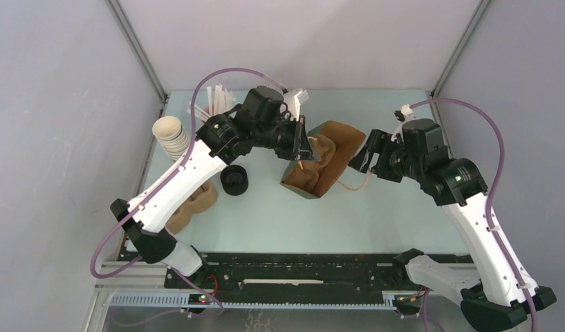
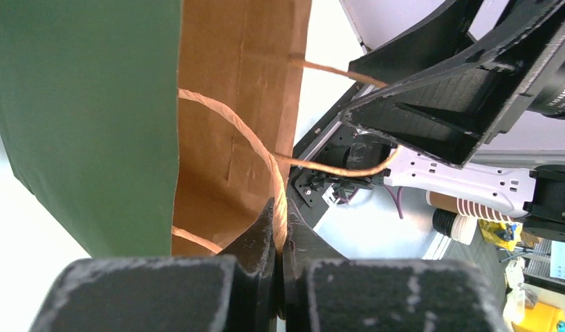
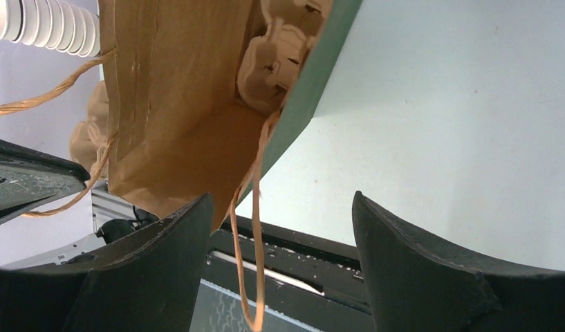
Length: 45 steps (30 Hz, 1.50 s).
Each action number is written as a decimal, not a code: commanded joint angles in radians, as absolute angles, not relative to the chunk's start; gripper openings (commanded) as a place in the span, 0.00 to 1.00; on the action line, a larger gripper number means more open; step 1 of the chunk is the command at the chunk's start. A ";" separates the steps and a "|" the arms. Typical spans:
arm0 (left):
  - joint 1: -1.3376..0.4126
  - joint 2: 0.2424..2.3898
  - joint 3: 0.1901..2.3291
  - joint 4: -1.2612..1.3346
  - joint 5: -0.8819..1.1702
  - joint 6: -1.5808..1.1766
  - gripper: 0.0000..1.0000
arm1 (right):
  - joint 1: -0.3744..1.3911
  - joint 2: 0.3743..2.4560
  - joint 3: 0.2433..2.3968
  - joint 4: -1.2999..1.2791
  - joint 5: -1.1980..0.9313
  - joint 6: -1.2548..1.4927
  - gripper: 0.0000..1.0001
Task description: Pack the takeout coffee
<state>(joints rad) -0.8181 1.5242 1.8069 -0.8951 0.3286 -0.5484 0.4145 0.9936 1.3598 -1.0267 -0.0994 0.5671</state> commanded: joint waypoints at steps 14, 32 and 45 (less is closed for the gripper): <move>-0.854 1.539 1.937 -0.915 0.308 -0.497 0.00 | 0.467 1.056 1.321 -0.970 -0.075 0.606 0.62; -0.853 1.607 2.060 -0.977 0.226 -0.423 0.01 | 0.447 1.077 1.271 -0.959 -0.033 0.593 0.31; -0.776 1.617 2.141 -0.999 0.145 -0.383 0.58 | 0.343 1.136 1.347 -0.968 -0.117 0.580 0.00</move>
<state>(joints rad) -0.7994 1.6409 2.0727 -1.0031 0.1886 -0.4183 0.3649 1.1187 1.2804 -0.9836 -0.0898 0.5911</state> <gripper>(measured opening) 0.534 0.007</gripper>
